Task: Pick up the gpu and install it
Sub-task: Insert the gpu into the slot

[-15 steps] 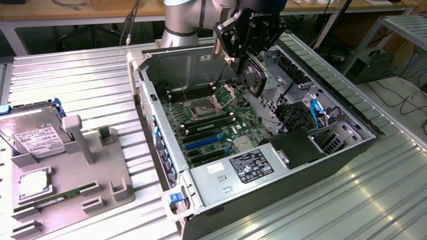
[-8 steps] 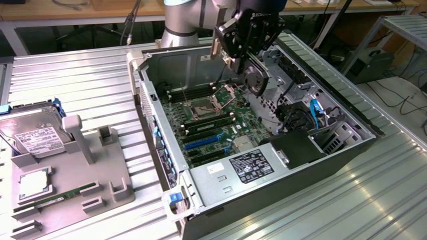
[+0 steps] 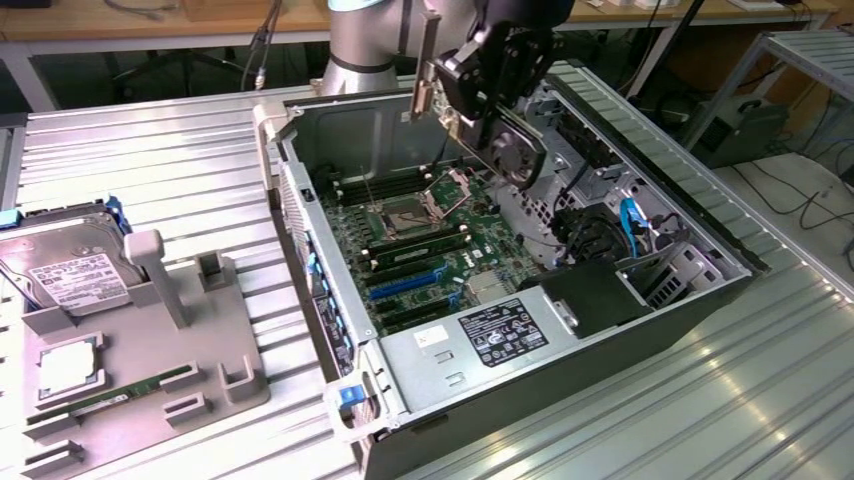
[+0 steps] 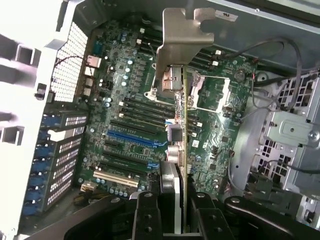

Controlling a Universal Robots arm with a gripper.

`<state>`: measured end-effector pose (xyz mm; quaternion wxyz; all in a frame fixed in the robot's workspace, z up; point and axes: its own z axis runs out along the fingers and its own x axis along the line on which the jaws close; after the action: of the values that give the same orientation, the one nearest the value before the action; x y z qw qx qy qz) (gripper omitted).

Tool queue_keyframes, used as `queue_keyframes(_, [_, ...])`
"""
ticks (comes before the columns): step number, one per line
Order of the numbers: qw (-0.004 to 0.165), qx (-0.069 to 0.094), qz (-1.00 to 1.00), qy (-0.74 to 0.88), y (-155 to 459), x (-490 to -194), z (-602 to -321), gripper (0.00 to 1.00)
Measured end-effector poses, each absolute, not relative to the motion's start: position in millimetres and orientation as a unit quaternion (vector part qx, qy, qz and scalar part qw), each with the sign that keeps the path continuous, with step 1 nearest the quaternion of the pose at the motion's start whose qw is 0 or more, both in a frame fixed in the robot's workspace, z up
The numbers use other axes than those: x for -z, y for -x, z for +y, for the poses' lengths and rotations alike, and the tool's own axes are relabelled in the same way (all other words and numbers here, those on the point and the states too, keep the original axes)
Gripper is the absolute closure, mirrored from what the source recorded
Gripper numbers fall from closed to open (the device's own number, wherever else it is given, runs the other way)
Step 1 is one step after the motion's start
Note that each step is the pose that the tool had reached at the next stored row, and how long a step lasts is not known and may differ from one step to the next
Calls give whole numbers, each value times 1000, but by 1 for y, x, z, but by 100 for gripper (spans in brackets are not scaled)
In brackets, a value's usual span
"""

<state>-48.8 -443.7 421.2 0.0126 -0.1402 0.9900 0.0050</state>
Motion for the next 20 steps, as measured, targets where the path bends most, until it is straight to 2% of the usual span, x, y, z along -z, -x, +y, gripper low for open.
queue_keyframes(20, [12, -7, 959, 284, 49, -420, -445, 72])
